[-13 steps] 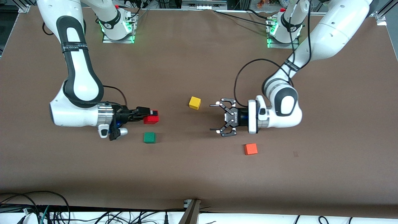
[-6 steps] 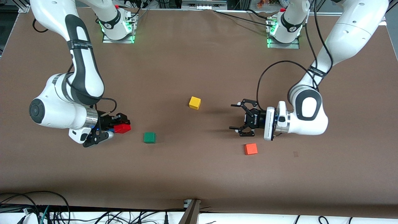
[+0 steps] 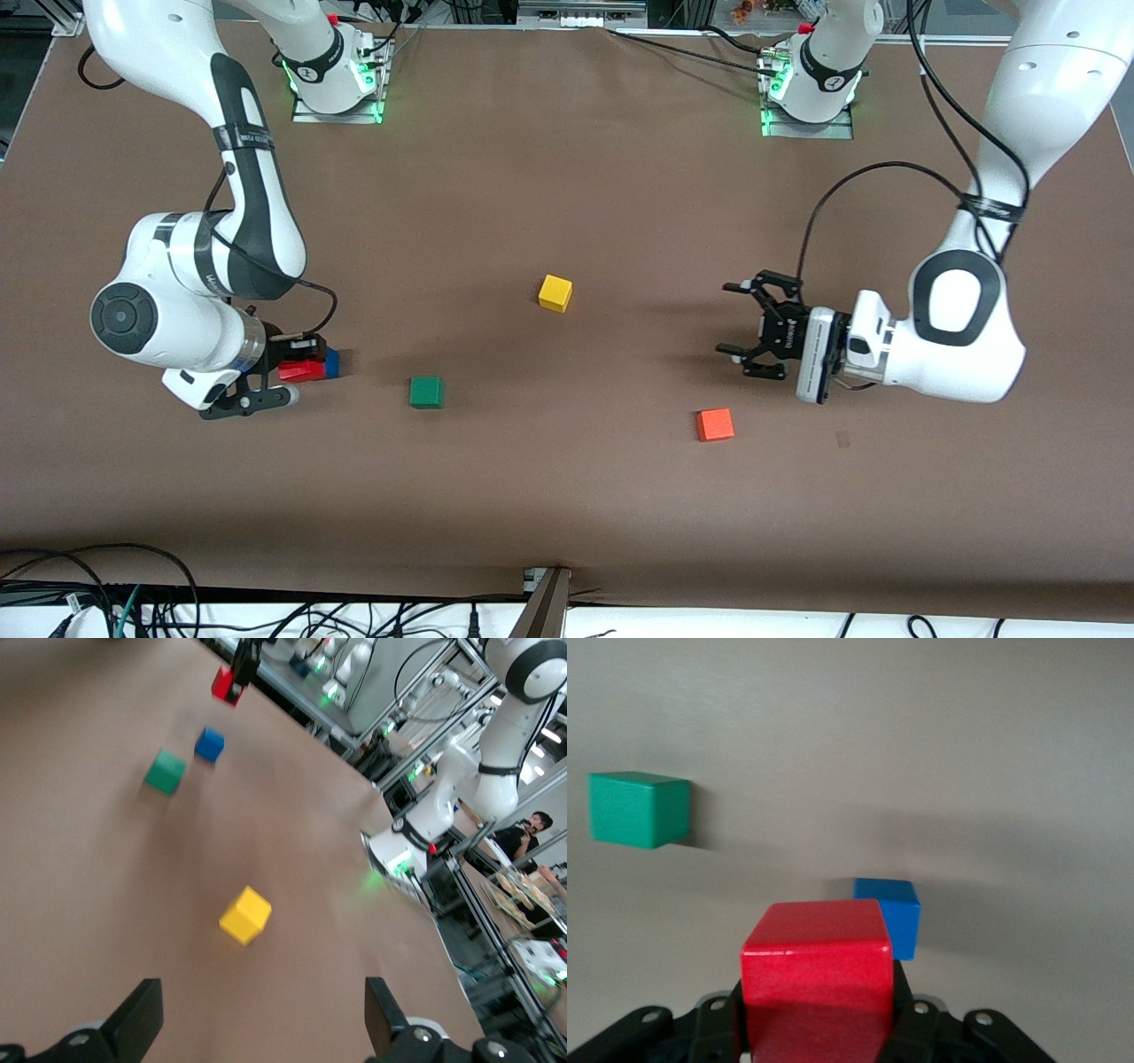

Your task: Pass red block to right arm, stack on blue

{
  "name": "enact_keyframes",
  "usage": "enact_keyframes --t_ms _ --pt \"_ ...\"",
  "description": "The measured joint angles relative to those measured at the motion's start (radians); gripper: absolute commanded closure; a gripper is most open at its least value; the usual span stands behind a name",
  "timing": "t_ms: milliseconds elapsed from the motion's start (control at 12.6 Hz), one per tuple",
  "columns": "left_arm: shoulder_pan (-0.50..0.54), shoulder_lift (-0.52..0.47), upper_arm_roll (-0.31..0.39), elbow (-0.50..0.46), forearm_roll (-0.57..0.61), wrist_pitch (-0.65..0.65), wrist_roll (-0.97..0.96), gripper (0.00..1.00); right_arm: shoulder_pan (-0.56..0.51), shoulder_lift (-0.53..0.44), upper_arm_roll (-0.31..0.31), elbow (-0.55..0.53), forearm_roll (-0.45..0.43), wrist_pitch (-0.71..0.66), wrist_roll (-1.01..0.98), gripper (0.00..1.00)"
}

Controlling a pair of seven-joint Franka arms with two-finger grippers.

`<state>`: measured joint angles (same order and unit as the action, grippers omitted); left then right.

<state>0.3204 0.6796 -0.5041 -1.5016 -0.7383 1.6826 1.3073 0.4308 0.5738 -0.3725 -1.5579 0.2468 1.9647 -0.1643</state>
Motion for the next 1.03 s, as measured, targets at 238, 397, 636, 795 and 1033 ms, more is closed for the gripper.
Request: enact_keyframes --t_ms 238,397,636,795,1033 --pt "-0.079 -0.115 0.166 0.022 0.123 -0.165 -0.2 0.0 -0.002 0.007 -0.019 -0.061 0.0 0.07 0.01 0.86" --pt "-0.158 -0.235 0.276 0.022 0.239 -0.228 -0.365 0.0 -0.001 0.008 -0.019 -0.111 0.0 0.126 0.011 0.86" --pt "-0.265 -0.371 0.374 0.015 0.462 -0.253 -0.652 0.0 0.003 0.008 -0.019 -0.156 0.0 0.167 0.026 0.86" --pt "-0.31 -0.43 0.403 -0.002 0.554 -0.253 -0.841 0.0 0.009 0.004 -0.019 -0.184 0.0 0.199 0.036 0.86" --pt "-0.38 -0.503 0.47 -0.059 0.649 -0.243 -1.032 0.0 0.017 0.002 -0.019 -0.213 0.0 0.23 0.036 0.86"
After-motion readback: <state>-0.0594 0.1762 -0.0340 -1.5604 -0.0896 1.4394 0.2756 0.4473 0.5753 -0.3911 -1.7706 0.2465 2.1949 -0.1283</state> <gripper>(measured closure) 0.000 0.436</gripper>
